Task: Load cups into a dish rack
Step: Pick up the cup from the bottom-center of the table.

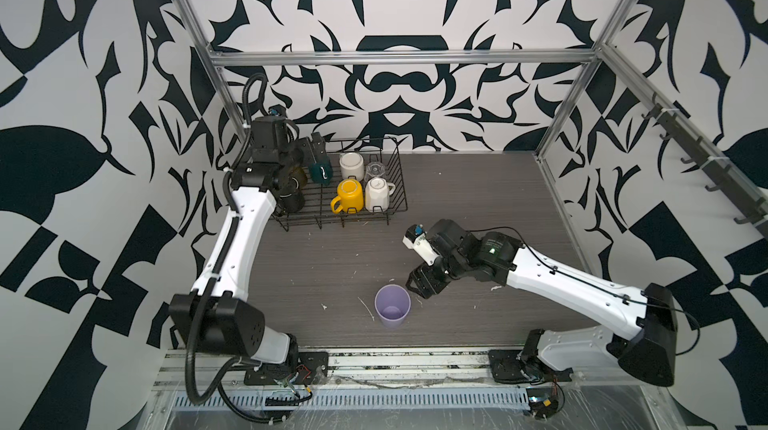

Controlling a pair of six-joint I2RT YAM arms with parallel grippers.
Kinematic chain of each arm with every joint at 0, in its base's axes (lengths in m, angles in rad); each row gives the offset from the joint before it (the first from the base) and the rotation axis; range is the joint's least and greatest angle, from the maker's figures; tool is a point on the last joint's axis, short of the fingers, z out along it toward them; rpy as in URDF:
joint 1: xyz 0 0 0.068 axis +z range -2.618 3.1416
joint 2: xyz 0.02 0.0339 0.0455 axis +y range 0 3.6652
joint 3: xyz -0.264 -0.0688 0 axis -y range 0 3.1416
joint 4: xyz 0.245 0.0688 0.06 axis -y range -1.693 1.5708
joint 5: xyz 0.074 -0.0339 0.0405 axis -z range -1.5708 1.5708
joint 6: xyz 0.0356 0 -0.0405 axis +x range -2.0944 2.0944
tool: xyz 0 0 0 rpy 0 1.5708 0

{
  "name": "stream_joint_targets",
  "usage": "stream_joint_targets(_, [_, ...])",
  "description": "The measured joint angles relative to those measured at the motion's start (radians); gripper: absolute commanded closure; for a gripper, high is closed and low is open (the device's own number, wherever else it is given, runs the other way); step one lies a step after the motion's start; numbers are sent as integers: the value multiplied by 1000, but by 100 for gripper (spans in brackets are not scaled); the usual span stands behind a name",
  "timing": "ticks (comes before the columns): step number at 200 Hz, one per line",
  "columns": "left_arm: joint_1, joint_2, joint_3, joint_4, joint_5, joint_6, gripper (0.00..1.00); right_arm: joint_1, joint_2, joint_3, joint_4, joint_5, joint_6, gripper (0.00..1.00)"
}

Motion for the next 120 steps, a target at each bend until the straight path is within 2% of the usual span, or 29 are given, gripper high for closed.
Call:
stream_joint_targets(34, [0, -143, -138, 90, -5, -4, 1, 85, 77, 2, 3, 19, 25, 29])
stream_joint_targets(68, [0, -246, -224, 136, -24, -3, 1, 123, 185, 33, 3, 63, 65, 42])
stream_joint_targets(120, [0, -342, -322, 200, -59, 2, 1, 127, 306, 119, -15, 137, 77, 81])
